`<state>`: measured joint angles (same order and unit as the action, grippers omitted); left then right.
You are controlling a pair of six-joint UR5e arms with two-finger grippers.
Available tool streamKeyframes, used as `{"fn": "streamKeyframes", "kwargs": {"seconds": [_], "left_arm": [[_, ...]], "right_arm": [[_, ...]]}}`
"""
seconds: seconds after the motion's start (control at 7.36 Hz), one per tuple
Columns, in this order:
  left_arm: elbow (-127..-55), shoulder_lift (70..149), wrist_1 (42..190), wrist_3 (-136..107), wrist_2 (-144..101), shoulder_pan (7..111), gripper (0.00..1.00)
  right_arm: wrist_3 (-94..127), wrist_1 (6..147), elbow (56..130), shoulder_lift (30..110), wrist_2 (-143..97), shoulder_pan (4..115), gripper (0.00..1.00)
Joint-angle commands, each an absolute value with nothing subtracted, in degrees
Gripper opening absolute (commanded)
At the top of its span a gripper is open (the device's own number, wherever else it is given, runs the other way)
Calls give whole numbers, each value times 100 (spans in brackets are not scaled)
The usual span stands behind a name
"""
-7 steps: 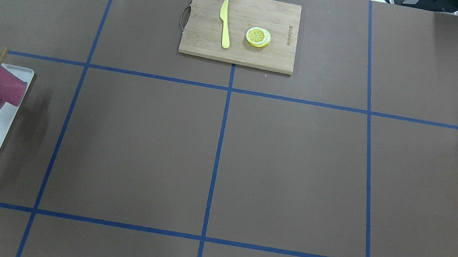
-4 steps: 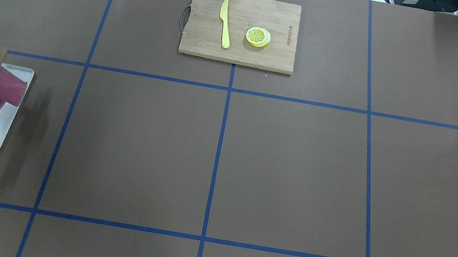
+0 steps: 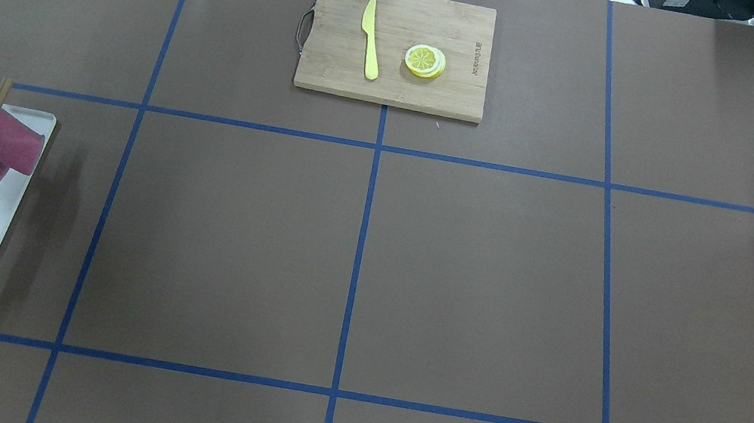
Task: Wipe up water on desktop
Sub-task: 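Lower the left gripper onto the pink cloth on the white tray and grasp it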
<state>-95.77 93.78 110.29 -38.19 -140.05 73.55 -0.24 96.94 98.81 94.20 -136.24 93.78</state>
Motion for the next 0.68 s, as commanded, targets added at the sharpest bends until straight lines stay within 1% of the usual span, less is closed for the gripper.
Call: {"fn": "streamKeyframes", "kwargs": {"seconds": [0.0,0.27,0.54], "left_arm": [[-9536,9369,11338,-4253,-14001,7023,98],[-9466,9360,11338,-4228,-14001,7022,84],[-9396,9378,11329,-4210,-14001,6961,84]], "right_arm": [[-18,9694,9862,9413,-13649,9378,100],[-9,9703,9861,9413,-13667,9369,100],[-9,9756,9870,9396,-13754,9369,100]]}}
